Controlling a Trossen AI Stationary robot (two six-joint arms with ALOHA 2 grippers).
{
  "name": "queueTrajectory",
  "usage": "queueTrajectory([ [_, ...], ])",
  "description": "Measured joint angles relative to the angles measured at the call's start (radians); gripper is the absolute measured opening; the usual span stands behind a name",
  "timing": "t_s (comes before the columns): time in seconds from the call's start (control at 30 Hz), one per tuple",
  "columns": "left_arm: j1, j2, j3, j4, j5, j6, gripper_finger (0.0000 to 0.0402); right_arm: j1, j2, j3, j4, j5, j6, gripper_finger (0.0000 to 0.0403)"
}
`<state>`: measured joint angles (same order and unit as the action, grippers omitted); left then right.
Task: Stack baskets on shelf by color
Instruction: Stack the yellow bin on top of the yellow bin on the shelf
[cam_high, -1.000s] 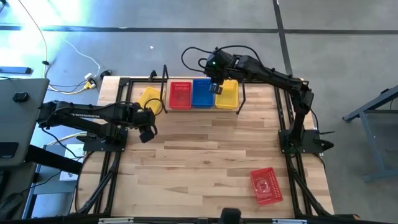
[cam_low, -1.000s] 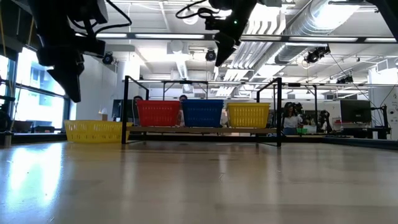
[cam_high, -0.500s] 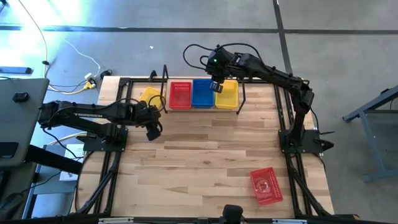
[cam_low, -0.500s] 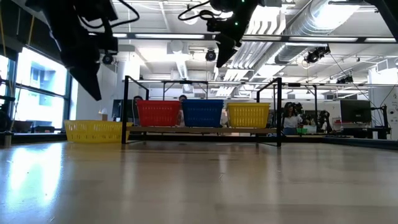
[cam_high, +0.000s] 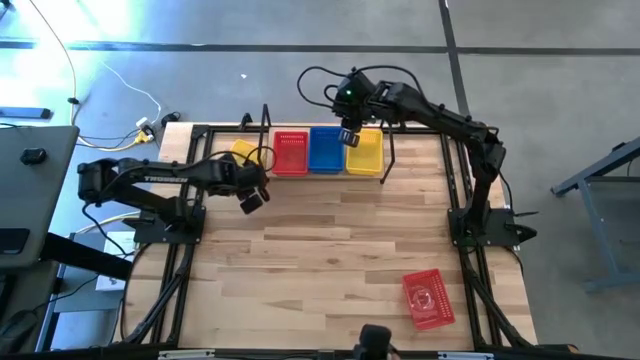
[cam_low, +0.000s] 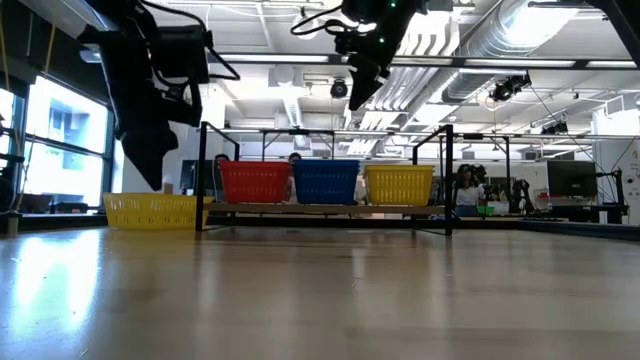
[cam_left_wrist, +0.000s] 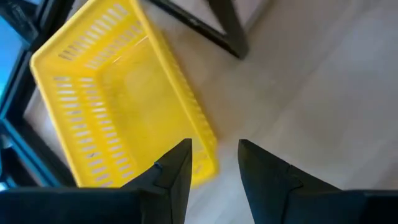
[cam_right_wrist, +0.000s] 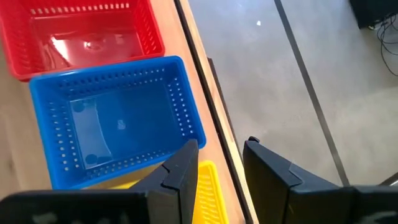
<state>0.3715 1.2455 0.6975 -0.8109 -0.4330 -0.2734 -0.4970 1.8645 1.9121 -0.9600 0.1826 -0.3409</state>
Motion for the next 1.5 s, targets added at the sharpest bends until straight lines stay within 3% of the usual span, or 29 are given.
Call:
queueTrajectory([
  [0.27,0.011,0.056,0.0,0.0,-0.099,-0.001,0.0119,-0.01,0.0,0.0,0.0,0.0,0.003,0.0114],
  [0.57,0.048,0.168,0.0,-0.008,-0.075,-0.033,0.0119,-0.009,0.0,0.0,0.0,-0.001,0.028,0.0114],
  [0.87,0.055,0.193,0.0,-0.011,-0.107,-0.048,0.0118,-0.009,0.0,0.0,0.0,0.0,0.029,0.0114],
  [1.0,0.055,0.193,0.0,-0.033,-0.118,-0.049,0.0093,-0.009,0.0,0.0,0.0,0.001,0.029,0.0114],
  [1.23,0.054,0.193,0.0,-0.035,-0.101,-0.05,0.0009,-0.009,0.0,0.0,0.0,0.004,0.03,0.0114],
  [1.5,0.034,0.191,0.0,-0.038,-0.09,-0.056,0.0004,-0.009,0.0,0.0,0.0,0.005,0.074,0.0114],
])
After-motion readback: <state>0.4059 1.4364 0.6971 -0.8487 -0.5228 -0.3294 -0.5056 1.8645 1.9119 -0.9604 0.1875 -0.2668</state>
